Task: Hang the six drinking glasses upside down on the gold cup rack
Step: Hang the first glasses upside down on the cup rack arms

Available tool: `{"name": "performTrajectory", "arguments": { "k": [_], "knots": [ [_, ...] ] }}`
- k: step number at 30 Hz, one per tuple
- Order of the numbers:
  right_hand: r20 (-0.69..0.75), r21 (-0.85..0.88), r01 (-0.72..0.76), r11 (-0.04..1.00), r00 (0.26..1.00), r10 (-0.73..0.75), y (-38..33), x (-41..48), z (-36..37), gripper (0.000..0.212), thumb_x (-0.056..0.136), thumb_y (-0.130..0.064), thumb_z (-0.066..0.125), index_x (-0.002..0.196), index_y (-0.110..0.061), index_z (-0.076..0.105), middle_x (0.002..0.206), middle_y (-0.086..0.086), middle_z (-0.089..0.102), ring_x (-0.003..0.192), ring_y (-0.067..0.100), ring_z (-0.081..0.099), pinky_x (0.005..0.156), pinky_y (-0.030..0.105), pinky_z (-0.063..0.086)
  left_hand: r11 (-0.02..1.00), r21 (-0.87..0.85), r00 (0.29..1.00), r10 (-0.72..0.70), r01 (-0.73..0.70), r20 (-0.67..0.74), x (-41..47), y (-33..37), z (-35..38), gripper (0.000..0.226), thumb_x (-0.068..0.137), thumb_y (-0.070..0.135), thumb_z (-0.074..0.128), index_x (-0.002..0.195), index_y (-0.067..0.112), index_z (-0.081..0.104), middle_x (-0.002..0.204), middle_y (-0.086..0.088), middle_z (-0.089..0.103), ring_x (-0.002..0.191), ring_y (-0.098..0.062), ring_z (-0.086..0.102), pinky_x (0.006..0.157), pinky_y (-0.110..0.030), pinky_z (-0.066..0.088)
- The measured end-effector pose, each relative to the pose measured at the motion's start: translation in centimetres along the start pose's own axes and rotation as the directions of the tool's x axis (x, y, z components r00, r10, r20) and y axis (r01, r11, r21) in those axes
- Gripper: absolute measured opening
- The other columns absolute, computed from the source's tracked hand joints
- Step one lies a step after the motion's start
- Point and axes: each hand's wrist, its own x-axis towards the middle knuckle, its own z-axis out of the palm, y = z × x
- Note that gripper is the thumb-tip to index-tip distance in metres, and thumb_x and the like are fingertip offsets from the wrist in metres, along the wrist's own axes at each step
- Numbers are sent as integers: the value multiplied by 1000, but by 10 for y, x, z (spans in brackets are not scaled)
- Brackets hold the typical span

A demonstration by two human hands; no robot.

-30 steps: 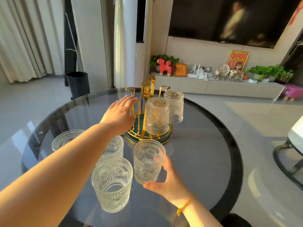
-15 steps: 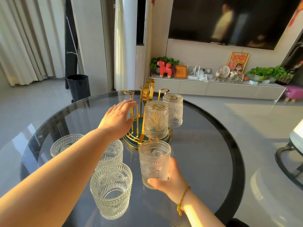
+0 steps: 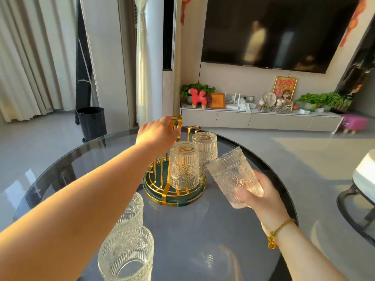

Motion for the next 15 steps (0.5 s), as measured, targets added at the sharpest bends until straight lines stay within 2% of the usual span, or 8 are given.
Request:
{"name": "performTrajectory", "arguments": {
  "k": [2,4,6,7,9,11,13,15],
  "knots": [
    [-60,-33,-1,999,998,-1,-7,11,-8,54,41,-34,73,90,-34,50,94,-8,60,84,4,58,75,29,49,1000,-3,1000,-28,28,11,12,8,-2,31,90,31,39,115,17,50,108,-15,65,97,-33,57,93,-41,39],
    [-100,-77,-4,997,995,-4,-15,23,-15,59,43,-33,73,96,-32,46,94,-9,57,86,6,55,79,34,47,998,12,998,-58,58,-8,21,11,-5,26,91,23,37,108,15,55,100,-13,65,88,-31,55,92,-41,39],
    [-140,-160,18,987,989,-41,-24,35,-18,66,47,-33,76,104,-25,44,97,-5,56,90,13,55,79,33,46,996,83,999,-36,37,-8,26,12,-5,24,91,16,34,99,14,57,87,-10,62,77,-26,49,100,-41,33],
    [-169,-180,43,983,983,-74,-29,41,-19,65,51,-27,80,105,-21,44,99,-1,56,92,17,54,77,30,45,994,108,1000,-21,21,-1,28,11,-6,23,91,14,34,92,15,57,80,-7,58,74,-24,47,103,-41,30],
    [-217,-209,95,973,966,-141,-42,53,-20,53,61,-11,79,100,-17,43,96,4,53,90,17,50,66,18,41,994,106,1000,8,-11,20,28,7,-9,21,90,14,36,86,18,56,70,-2,52,71,-24,46,92,-39,37],
    [-227,-280,127,952,954,-194,-57,64,-21,47,64,-10,76,99,-16,44,86,-2,49,84,14,47,56,13,38,999,33,999,18,-19,49,27,4,-14,22,89,17,39,94,14,60,73,-2,54,74,-26,48,73,-34,39],
    [-206,-354,147,923,951,-230,-72,76,-22,47,65,-15,76,101,-13,46,92,-1,48,89,15,47,68,16,38,999,-29,996,40,-38,82,22,1,-18,24,89,20,42,102,10,60,88,-8,62,80,-28,51,72,-32,41],
    [-193,-429,142,892,950,-244,-85,88,-23,52,65,-23,76,107,-13,46,104,-1,45,96,15,45,79,25,38,996,-67,990,74,-66,117,17,-3,-22,25,89,22,45,107,12,59,104,-14,65,89,-30,56,76,-35,45]
  ]
}}
